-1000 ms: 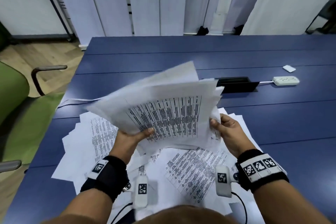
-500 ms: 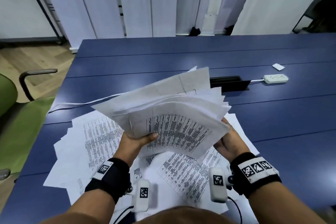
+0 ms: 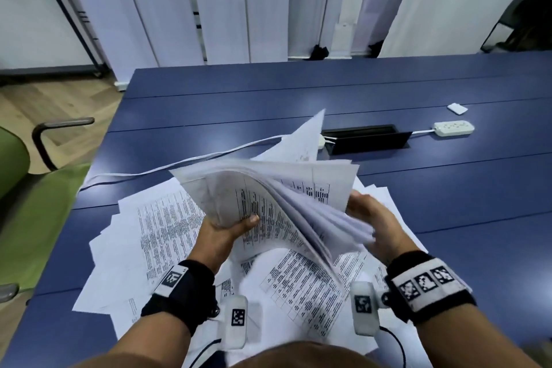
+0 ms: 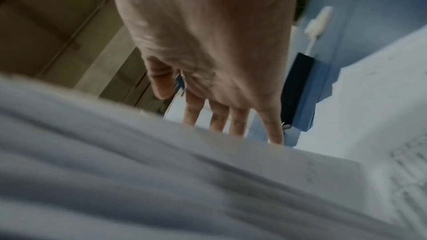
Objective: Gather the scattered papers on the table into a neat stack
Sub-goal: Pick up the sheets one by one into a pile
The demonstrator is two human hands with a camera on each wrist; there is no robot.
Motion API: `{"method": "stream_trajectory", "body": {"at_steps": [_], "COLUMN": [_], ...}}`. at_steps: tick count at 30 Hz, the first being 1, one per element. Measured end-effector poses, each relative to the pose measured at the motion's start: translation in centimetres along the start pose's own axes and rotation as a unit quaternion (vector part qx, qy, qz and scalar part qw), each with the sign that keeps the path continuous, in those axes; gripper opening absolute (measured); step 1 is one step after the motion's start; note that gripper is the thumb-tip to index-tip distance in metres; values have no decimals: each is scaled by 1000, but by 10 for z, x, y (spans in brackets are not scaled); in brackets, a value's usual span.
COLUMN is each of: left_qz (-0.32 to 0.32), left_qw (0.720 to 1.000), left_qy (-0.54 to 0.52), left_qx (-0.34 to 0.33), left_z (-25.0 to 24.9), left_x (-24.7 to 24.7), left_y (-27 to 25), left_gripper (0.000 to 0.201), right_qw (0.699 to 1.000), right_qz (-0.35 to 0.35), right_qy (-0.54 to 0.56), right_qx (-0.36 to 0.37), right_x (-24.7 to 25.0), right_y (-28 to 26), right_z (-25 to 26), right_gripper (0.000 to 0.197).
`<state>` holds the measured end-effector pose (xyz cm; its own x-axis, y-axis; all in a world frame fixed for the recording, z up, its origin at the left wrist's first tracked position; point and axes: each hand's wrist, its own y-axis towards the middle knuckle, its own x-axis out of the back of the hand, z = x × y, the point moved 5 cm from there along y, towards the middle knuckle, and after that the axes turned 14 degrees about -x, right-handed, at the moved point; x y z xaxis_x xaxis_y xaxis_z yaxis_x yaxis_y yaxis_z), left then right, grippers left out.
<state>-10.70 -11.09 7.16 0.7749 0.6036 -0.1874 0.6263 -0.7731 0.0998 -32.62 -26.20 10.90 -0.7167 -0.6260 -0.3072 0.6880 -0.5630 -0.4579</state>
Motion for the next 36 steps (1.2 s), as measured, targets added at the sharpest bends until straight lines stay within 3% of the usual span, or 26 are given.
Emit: {"method": "stream_trajectory", "body": {"at_steps": [3,8,12,14,16,19,21,24,26,28,29,31,33,36], "left_qz": [0,27,55,79,90,100,92,77,57,44,39,0,-59,-142], "left_qw": [1000,999,998,996,995,994,994,996,997,994,993,993,991,979], "left_qy": [-4,8,25,24,25,33,55,33,42,94,107,108,107,132], "left_qx": [-6,-16,29,36,30,13,12,15,17,36,41,43,51,67], "left_z": [-1,-6,3,3,1,-1,-2,-4,1,11,15,21,22,9], "left_x": [0,-10,-5,-7,-6,-2,-3,-9,-5,-3,-5,-4,11,56], "left_y": [4,10,12,9,6,2,2,2,3,-3,-6,-9,0,10], "left_gripper": [23,30,59,59,62,64,61,58,48,22,14,19,21,13], "right_qw": [995,979,971,976,983,982,979,983,986,982,980,973,979,985], "right_qz": [87,104,-37,-81,-64,-36,-14,-25,-51,-89,-106,-115,-106,-117], "right_qy": [28,-169,-228,-196,-173,-185,-202,-184,-158,-164,-169,-200,-168,-112], "right_qx": [45,46,62,51,19,-11,-21,-2,5,9,9,10,46,64], "right_x": [2,-9,1,12,17,7,-4,-11,-8,-5,-3,-8,-21,-28], "right_y": [-11,-11,1,11,19,15,14,17,21,24,26,33,39,52], "right_z": [20,13,2,-5,-9,-5,-2,0,-1,-2,-5,-7,1,10], "right_gripper": [110,124,108,110,110,70,54,58,56,38,42,58,37,30]}}
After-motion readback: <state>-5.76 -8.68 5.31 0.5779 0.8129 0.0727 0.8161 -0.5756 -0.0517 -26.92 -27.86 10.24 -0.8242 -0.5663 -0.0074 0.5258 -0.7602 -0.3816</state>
